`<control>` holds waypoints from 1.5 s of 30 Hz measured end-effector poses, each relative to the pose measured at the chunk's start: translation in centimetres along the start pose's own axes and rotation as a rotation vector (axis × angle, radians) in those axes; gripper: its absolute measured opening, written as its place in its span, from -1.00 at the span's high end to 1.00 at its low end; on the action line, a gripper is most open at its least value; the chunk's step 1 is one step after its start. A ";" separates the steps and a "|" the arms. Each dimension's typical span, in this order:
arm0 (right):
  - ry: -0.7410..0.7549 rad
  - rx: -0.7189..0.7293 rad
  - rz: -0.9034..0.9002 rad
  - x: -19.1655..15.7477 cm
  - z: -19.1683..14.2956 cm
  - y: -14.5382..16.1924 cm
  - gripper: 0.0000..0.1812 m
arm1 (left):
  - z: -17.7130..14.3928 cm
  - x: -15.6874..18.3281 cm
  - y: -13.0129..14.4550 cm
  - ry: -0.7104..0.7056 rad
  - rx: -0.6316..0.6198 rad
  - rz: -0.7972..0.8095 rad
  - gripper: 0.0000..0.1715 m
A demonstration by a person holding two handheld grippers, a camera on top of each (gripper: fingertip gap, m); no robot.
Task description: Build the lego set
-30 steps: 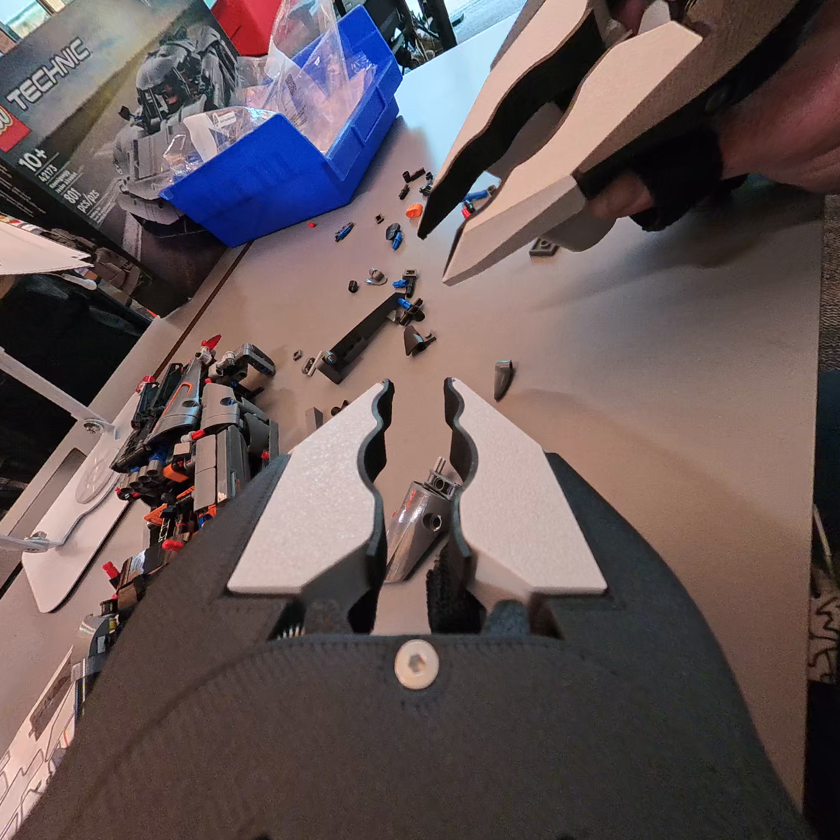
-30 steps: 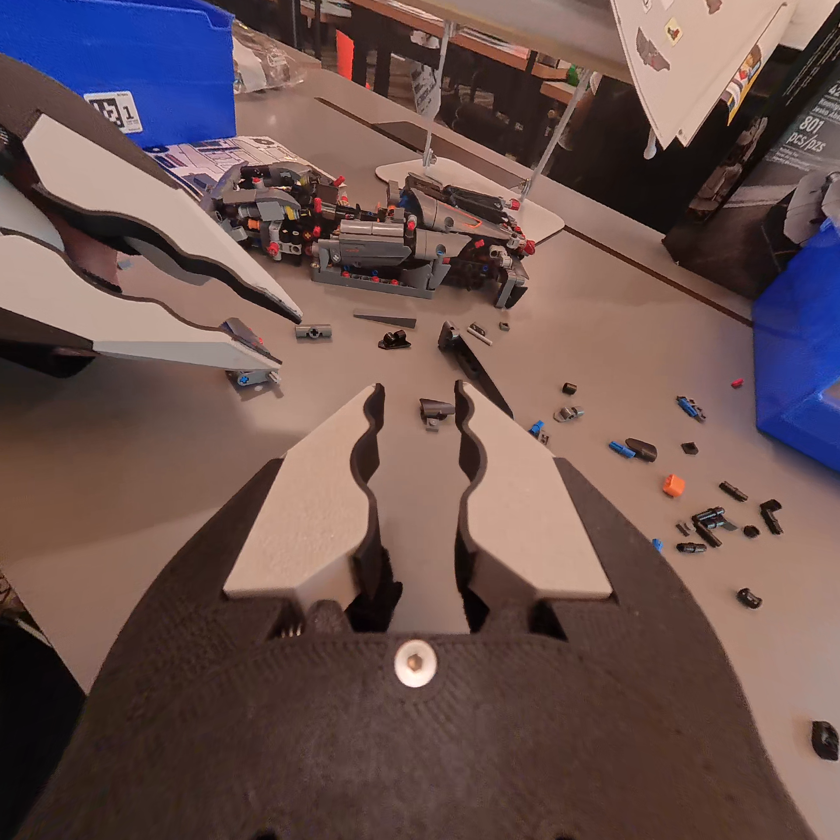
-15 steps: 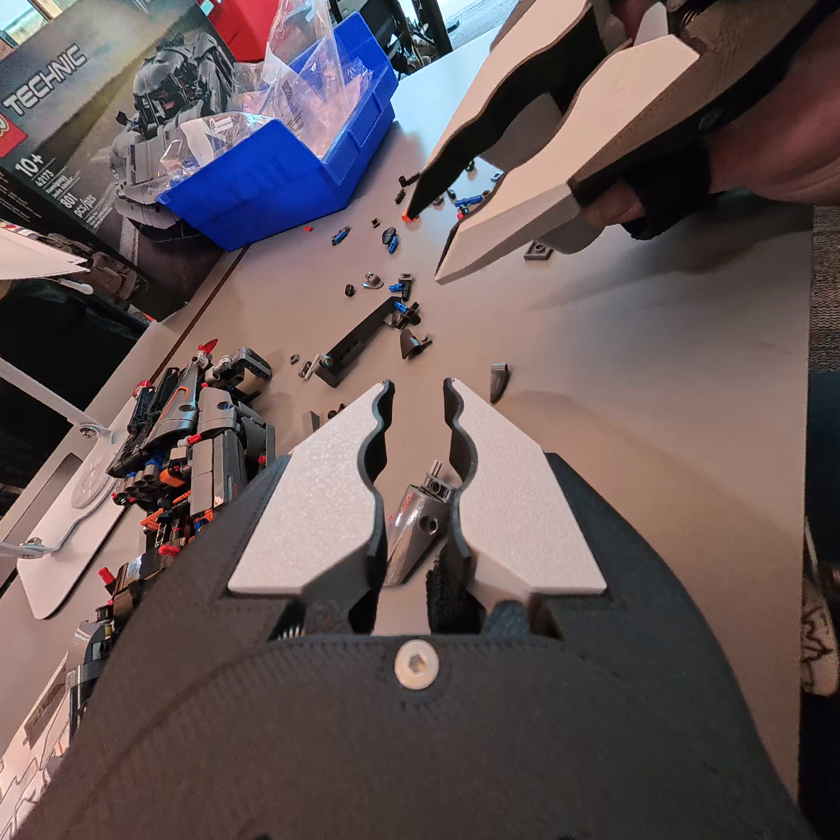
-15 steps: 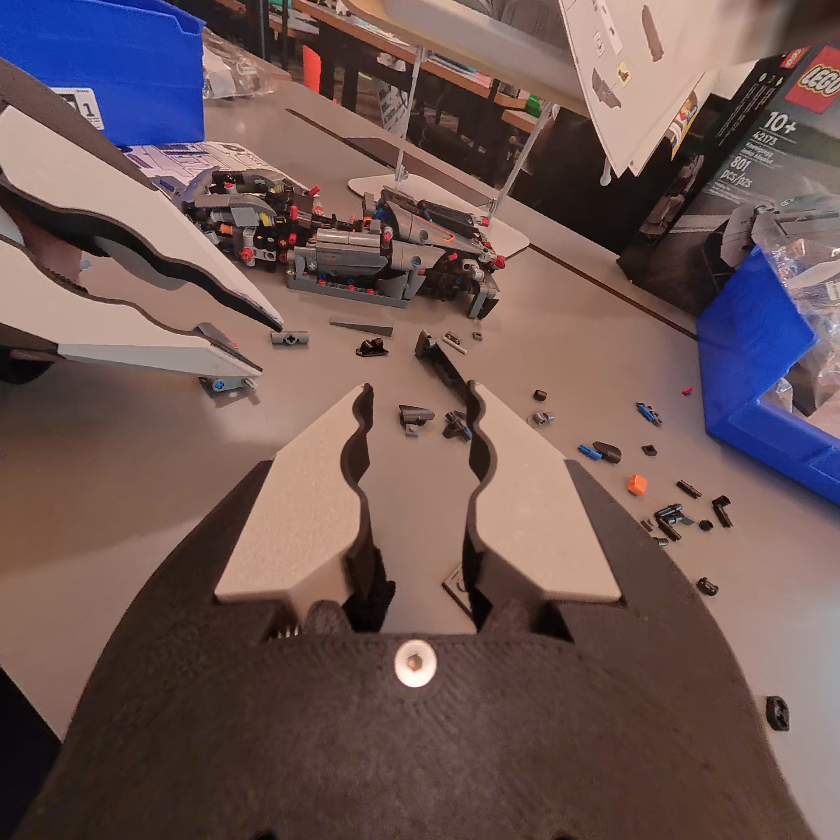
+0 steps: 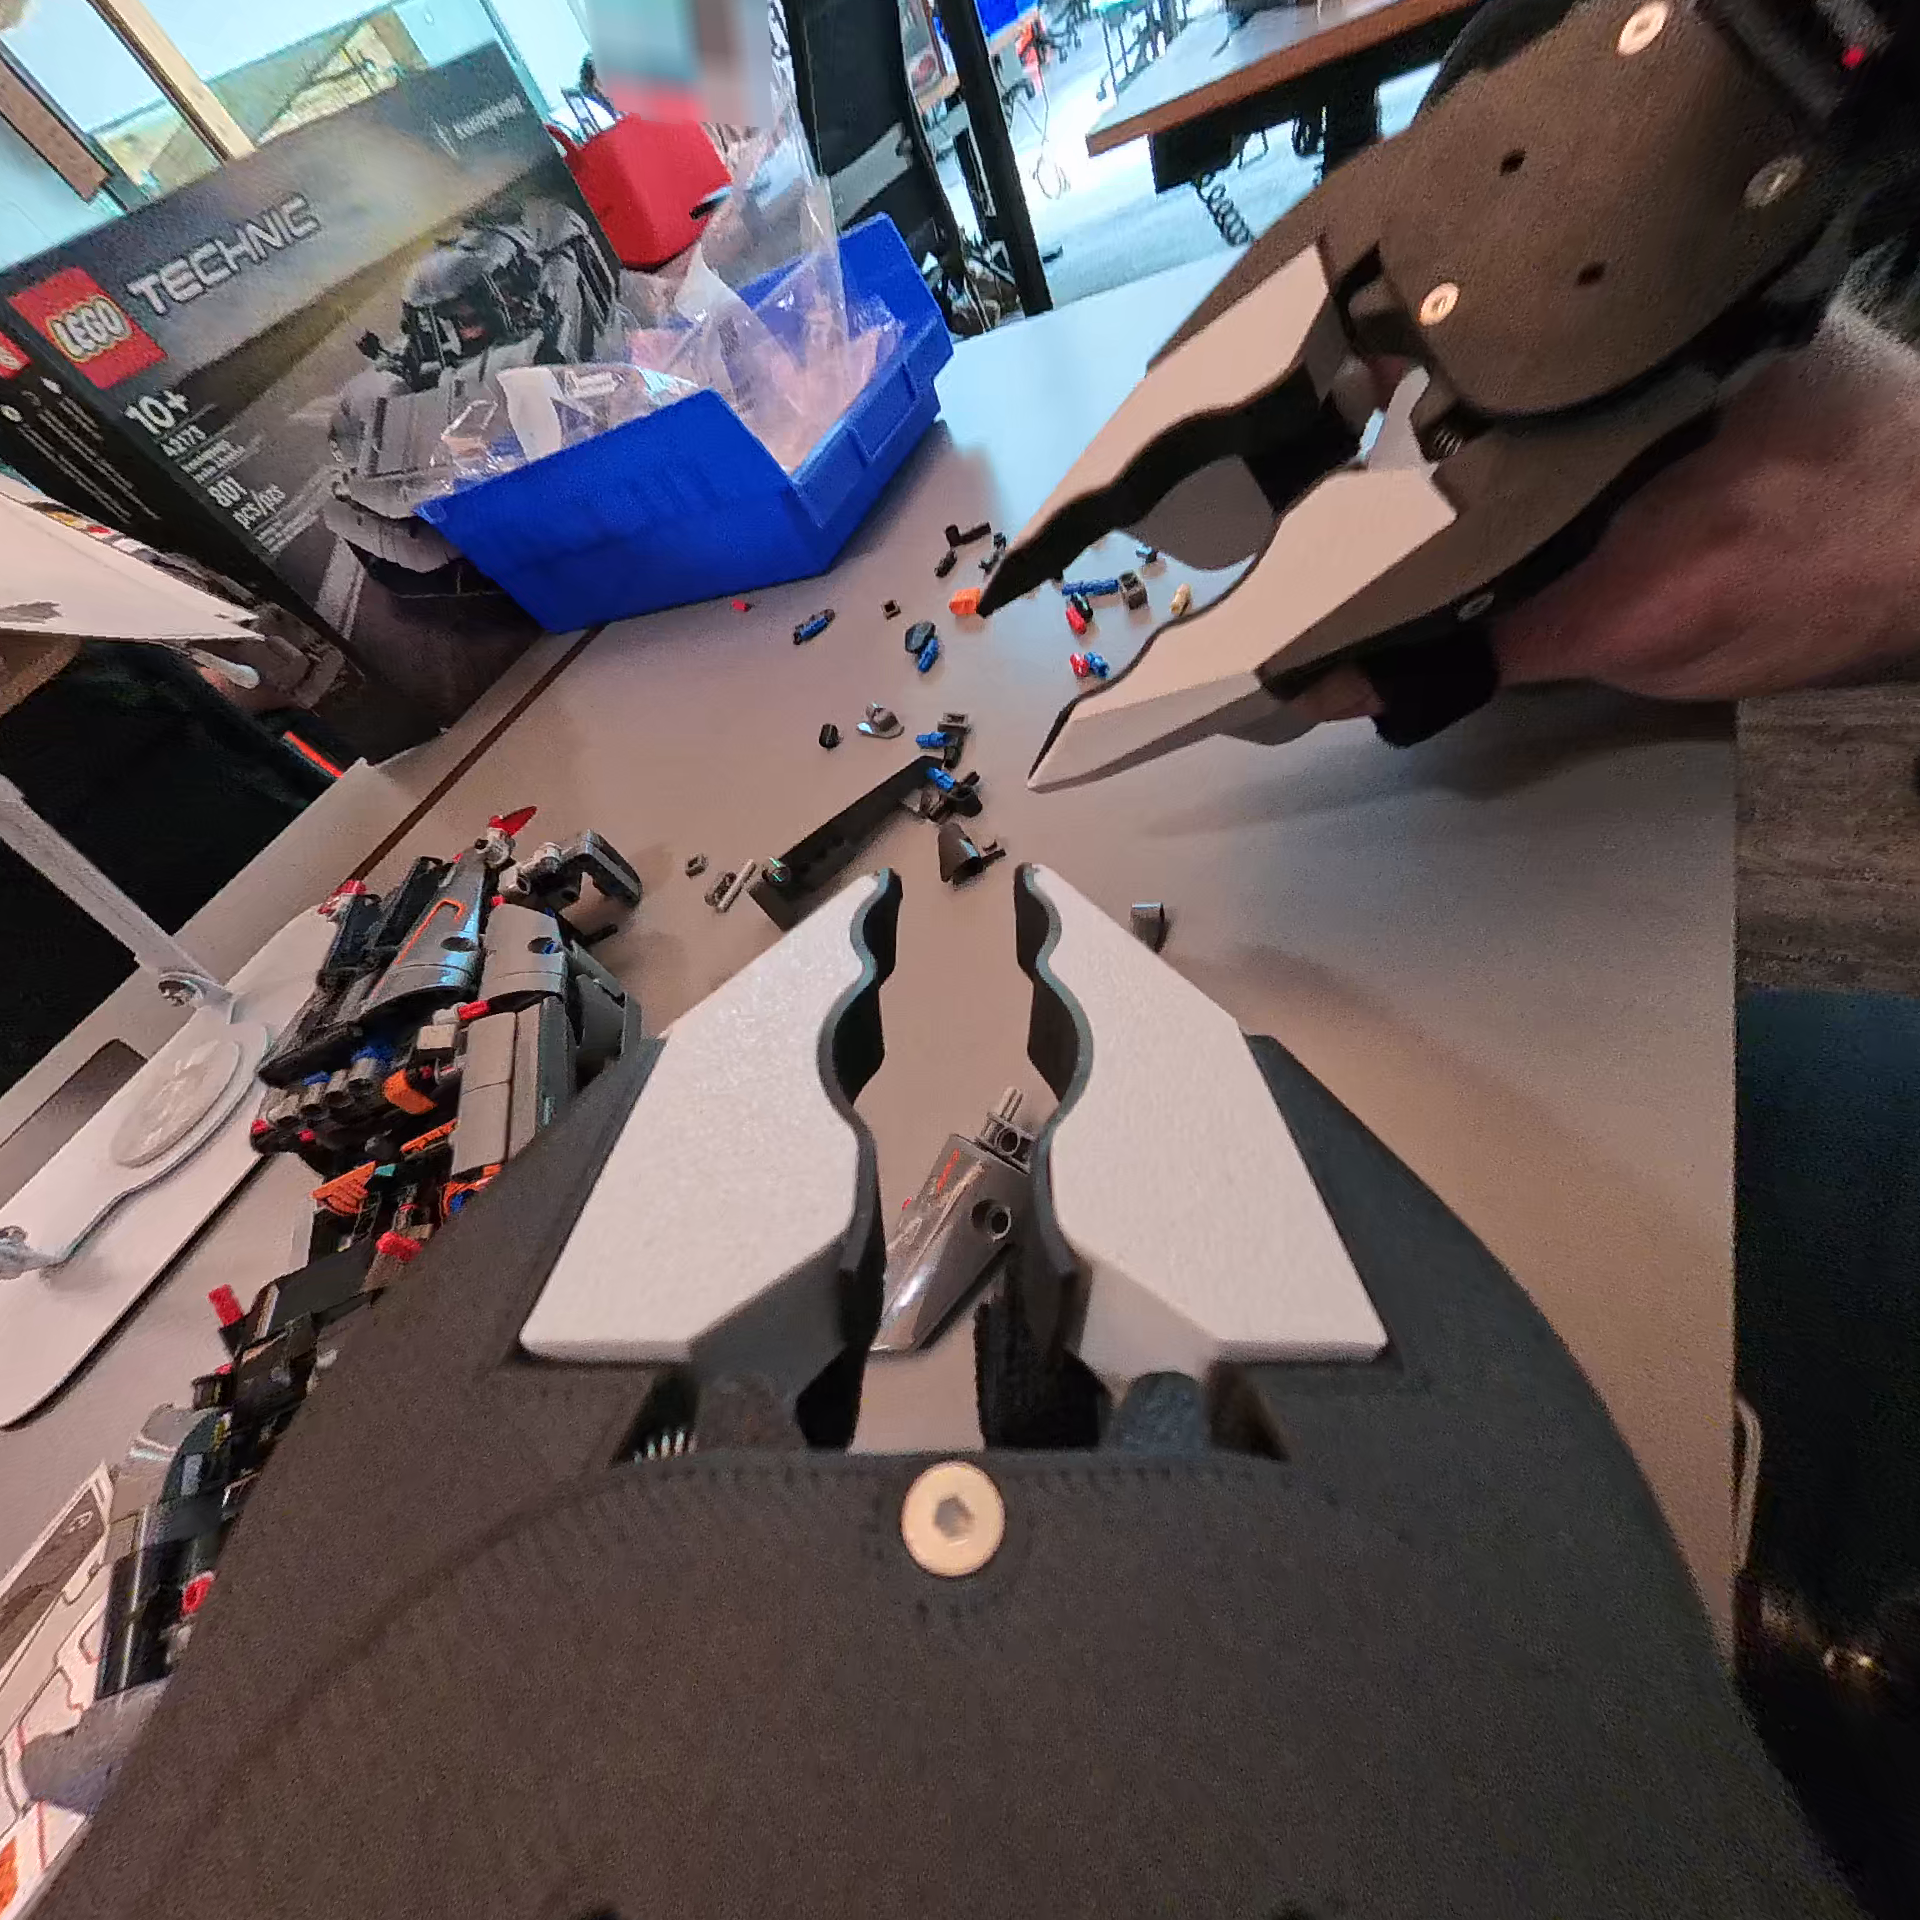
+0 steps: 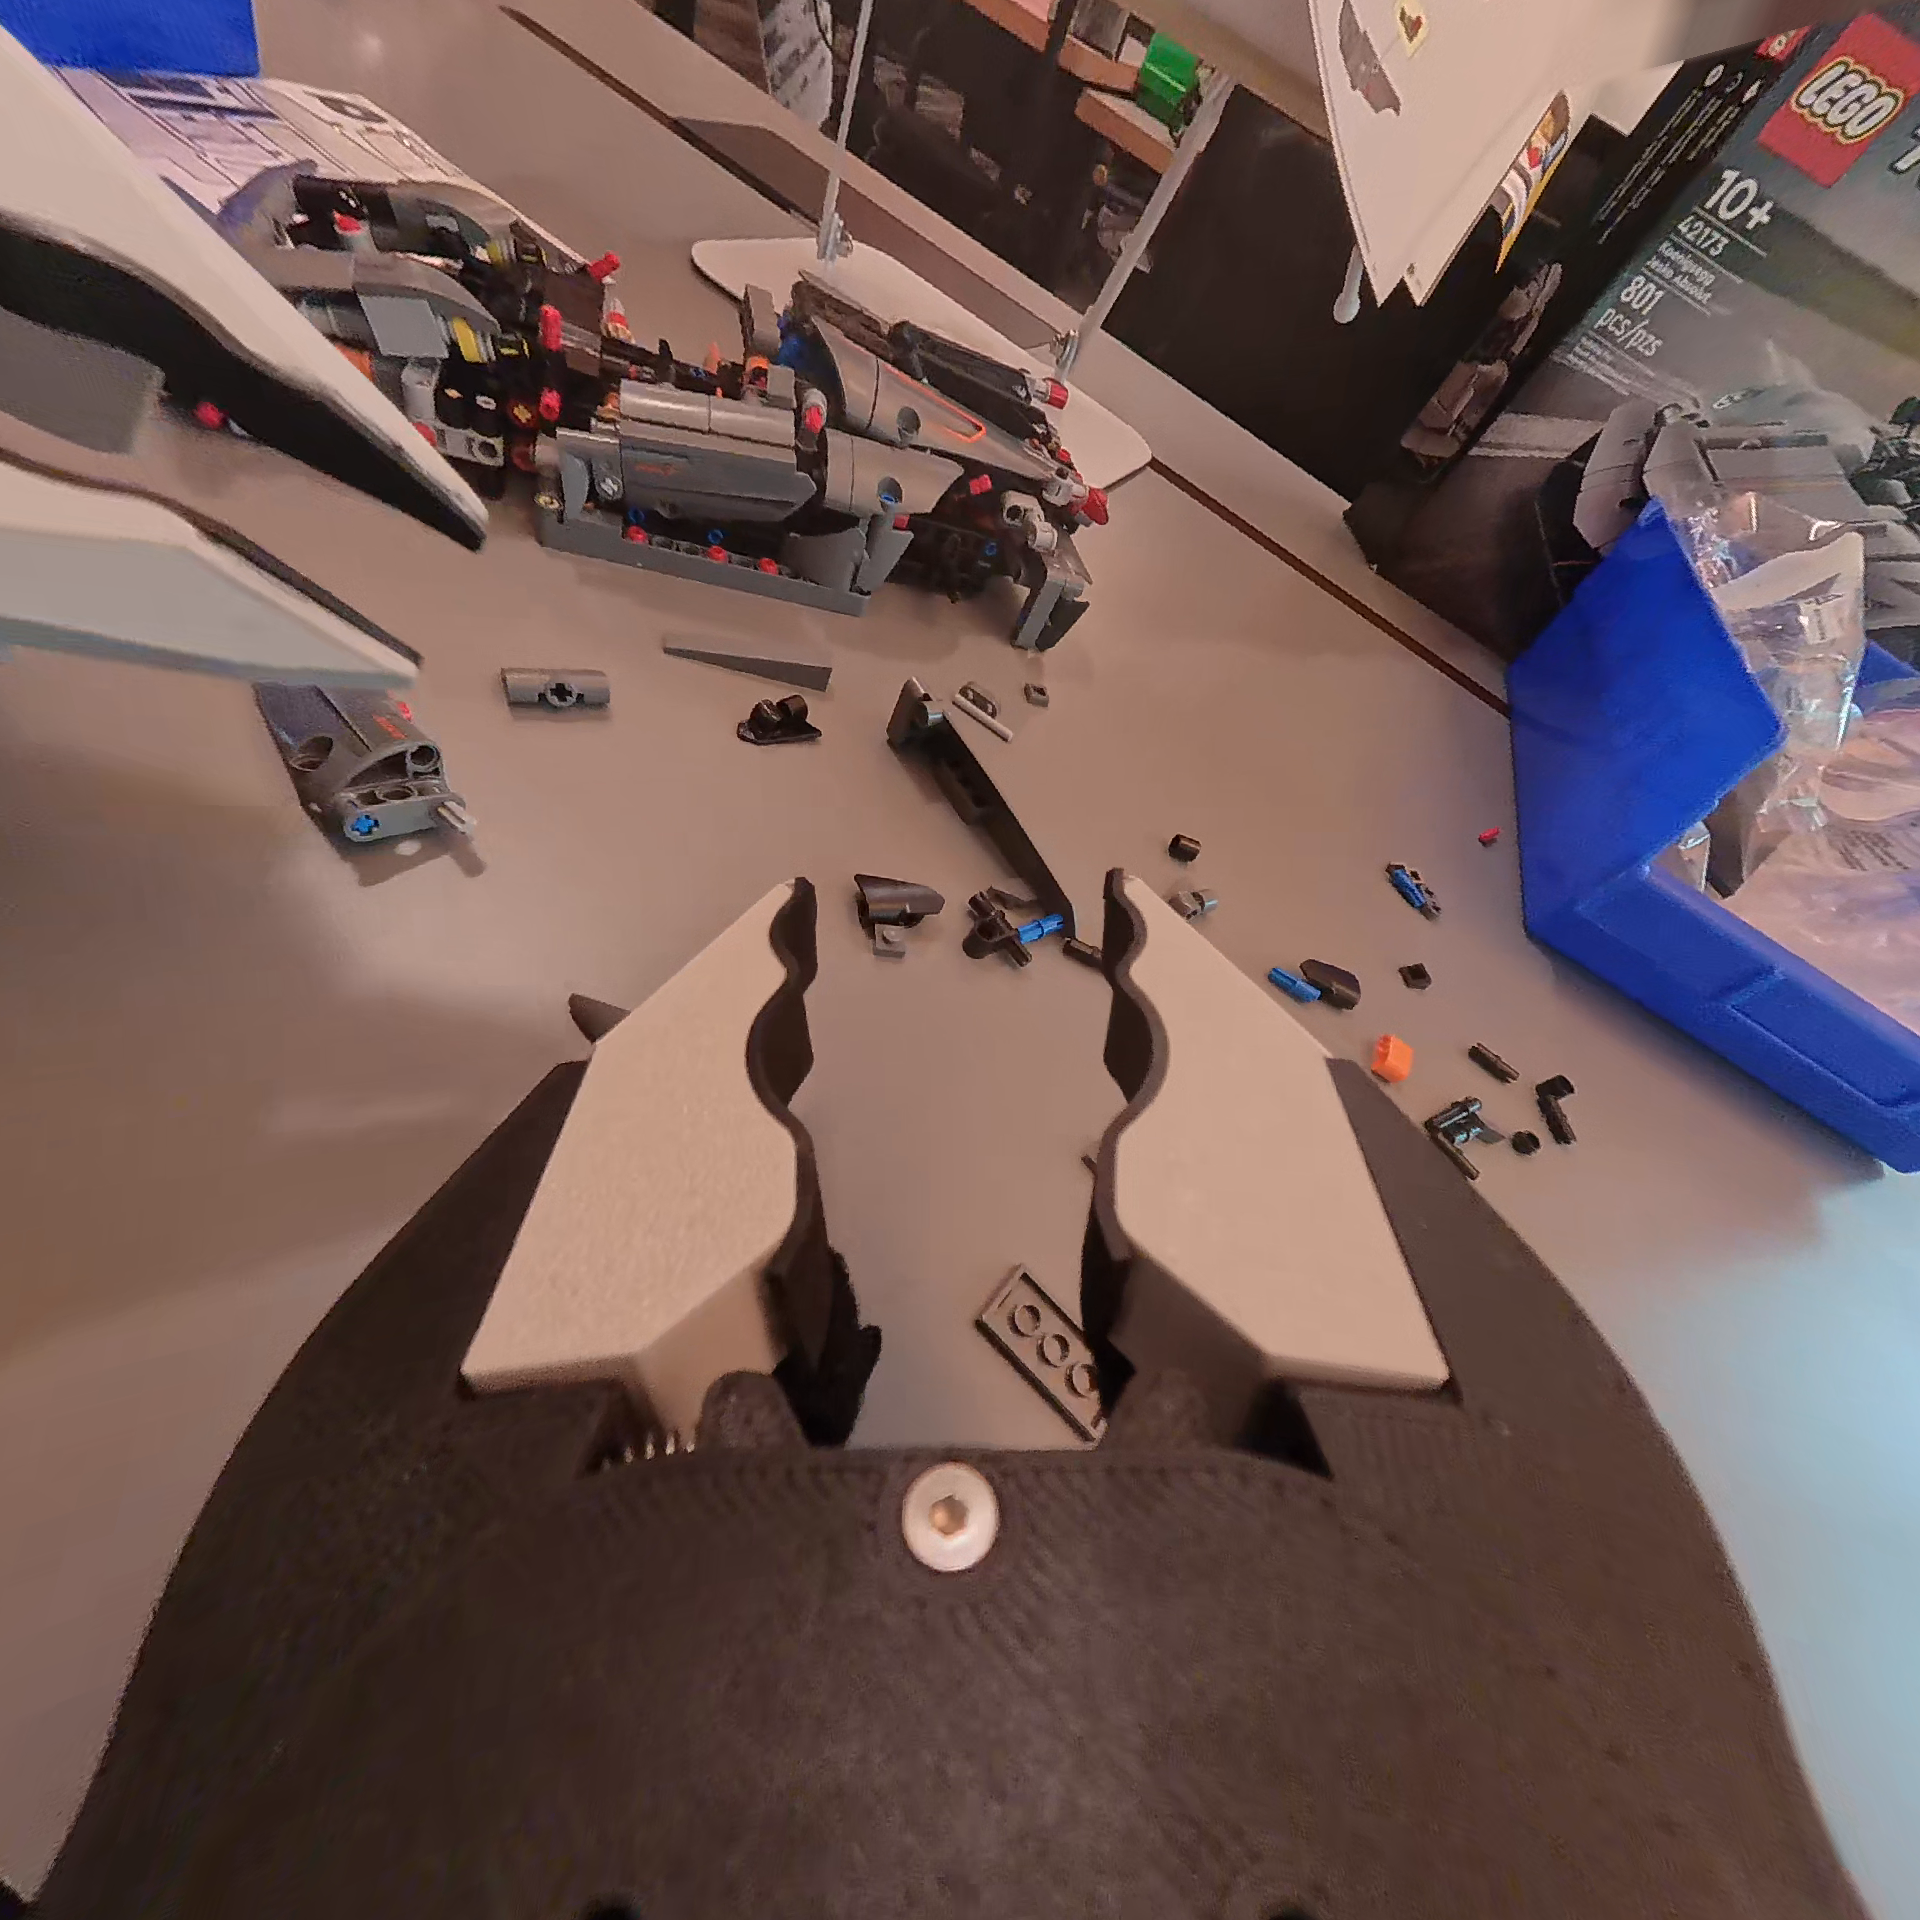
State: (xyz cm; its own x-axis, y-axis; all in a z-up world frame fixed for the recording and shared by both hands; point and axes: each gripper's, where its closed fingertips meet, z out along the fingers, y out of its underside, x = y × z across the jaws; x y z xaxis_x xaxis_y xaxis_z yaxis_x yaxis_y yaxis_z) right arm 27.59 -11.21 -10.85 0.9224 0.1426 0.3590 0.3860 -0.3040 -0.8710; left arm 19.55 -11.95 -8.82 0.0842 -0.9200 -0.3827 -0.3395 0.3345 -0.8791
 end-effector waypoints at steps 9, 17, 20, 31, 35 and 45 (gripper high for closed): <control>0.021 -0.046 -0.040 -0.1 0.5 0.6 0.42 | -8.1 -6.6 -4.3 -0.069 0.070 -0.225 0.79; 0.001 -0.046 -0.033 -0.3 0.5 0.6 0.42 | -26.5 -19.7 4.2 -0.418 -0.312 -0.280 0.83; 0.020 -0.055 -0.044 -0.1 0.6 0.8 0.41 | -33.5 -22.5 7.1 -0.615 -0.382 -0.314 0.84; 0.091 -0.110 0.003 1.4 1.0 1.6 0.27 | -42.8 -25.9 13.3 -0.836 -0.385 -0.344 0.78; 0.088 -0.149 0.043 1.7 1.3 2.1 0.24 | -43.1 -25.9 13.9 -0.802 -0.281 -0.386 0.79; 0.100 -0.246 0.094 2.4 2.1 3.5 0.22 | -42.9 -25.7 16.0 -0.704 -0.207 -0.461 0.74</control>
State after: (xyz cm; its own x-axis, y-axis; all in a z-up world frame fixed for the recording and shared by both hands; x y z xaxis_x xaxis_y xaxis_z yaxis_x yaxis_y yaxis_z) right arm 31.10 -10.01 -13.77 0.9464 0.0129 0.3227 0.2796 -0.5326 -0.7988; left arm -28.23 8.34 -0.85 0.7930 -0.5910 -0.1480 -0.2869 -0.1479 -0.9465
